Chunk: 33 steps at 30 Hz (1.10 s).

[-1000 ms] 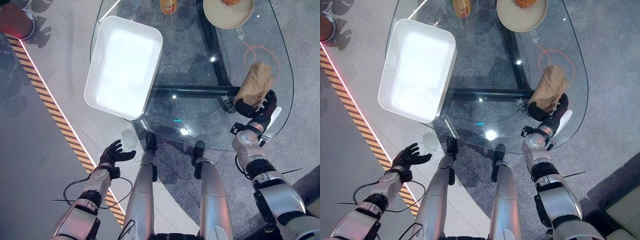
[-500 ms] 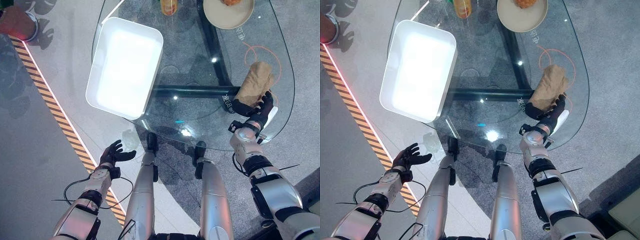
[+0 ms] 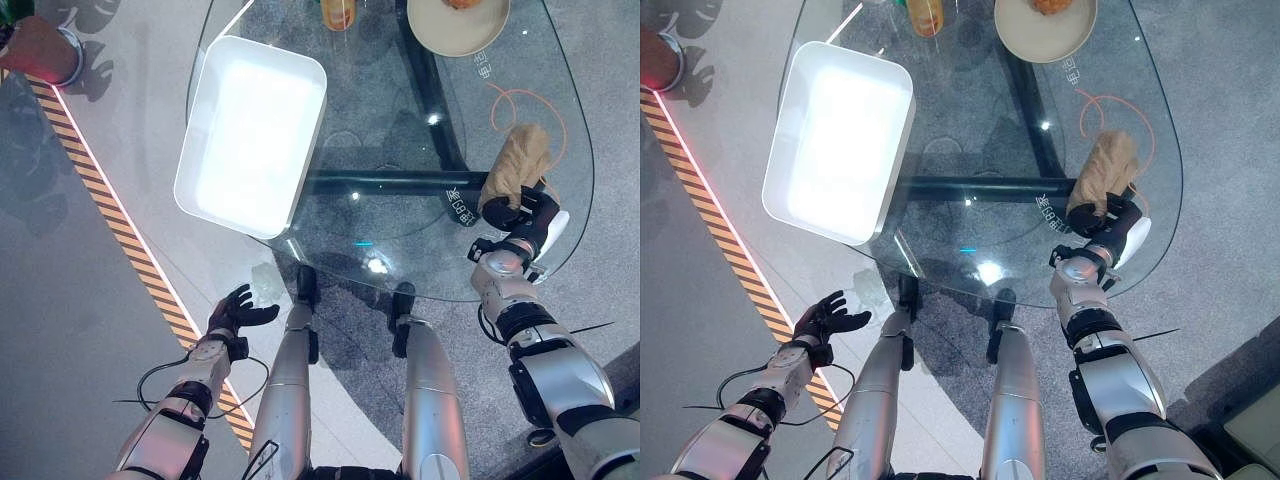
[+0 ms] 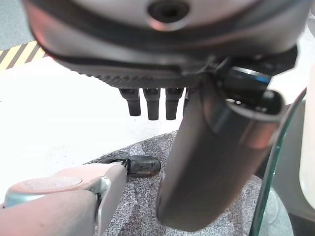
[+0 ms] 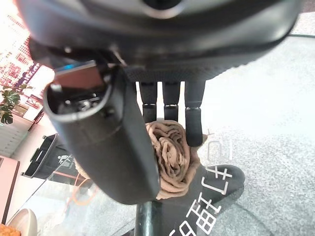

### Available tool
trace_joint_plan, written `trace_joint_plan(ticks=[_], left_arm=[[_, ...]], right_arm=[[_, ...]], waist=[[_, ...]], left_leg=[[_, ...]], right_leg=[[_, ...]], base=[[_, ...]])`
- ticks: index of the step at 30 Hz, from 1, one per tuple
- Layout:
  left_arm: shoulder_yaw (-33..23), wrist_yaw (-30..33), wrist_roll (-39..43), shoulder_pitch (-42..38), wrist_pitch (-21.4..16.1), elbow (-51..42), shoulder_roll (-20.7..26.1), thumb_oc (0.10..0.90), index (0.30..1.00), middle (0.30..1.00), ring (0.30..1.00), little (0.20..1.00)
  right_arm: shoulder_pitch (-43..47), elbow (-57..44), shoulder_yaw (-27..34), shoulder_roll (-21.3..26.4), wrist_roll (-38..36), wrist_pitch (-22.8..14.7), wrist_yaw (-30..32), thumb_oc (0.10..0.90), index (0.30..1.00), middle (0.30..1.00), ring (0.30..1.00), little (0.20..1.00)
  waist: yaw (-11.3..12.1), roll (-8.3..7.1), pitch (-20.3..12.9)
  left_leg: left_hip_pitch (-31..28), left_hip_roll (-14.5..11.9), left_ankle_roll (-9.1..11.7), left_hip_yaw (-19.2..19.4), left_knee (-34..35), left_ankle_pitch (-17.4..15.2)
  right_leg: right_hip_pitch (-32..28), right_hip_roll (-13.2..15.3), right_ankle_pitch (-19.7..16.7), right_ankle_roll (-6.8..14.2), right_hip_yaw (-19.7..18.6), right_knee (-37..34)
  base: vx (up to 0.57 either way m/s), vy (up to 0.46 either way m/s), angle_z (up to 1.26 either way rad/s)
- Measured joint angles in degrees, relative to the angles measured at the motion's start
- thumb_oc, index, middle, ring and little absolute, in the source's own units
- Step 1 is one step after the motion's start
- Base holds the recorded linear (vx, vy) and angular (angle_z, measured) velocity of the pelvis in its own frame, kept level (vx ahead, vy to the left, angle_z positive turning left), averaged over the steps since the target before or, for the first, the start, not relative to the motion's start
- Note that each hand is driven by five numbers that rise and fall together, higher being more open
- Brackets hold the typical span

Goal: Wipe the table with a cloth and put it in the basket.

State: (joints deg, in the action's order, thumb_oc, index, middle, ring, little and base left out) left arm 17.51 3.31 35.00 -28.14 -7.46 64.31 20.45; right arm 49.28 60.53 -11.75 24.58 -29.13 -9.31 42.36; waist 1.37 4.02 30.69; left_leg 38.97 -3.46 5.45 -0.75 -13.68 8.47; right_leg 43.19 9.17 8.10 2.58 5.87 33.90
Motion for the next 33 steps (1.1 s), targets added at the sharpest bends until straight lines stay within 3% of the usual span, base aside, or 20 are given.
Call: trace_joint_plan(ticks=[15,33], left_arm=[[0.07,-0.01,0.0,-1.6,0.05,0.02,0.07,0.8,0.9,0.9,0.9,0.9],[1.97,-0.09,0.0,-1.64,0.08,0.26,0.13,0.8,0.9,0.9,0.9,0.9]], right_arm=[[1.11,1.93,-0.42,0.25,2.42,0.7,-0.73,0.1,0.3,0.3,0.3,0.2],[3.93,1.57,-8.74,3.6,17.62,9.96,-1.08,0.1,0.3,0.3,0.3,0.2]], waist=[[0.04,0.0,0.0],[0.03,0.04,0.02]], left_leg=[[-0.01,-0.02,0.06,-0.32,0.31,0.09],[-0.03,-0.02,0.37,-0.51,0.65,0.51]], right_leg=[[0.0,-0.03,0.02,-0.04,0.18,0.06],[0.05,-0.05,-0.03,-0.08,0.34,0.02]], base=[[0.0,0.0,0.0],[0.0,0.0,0.0]])
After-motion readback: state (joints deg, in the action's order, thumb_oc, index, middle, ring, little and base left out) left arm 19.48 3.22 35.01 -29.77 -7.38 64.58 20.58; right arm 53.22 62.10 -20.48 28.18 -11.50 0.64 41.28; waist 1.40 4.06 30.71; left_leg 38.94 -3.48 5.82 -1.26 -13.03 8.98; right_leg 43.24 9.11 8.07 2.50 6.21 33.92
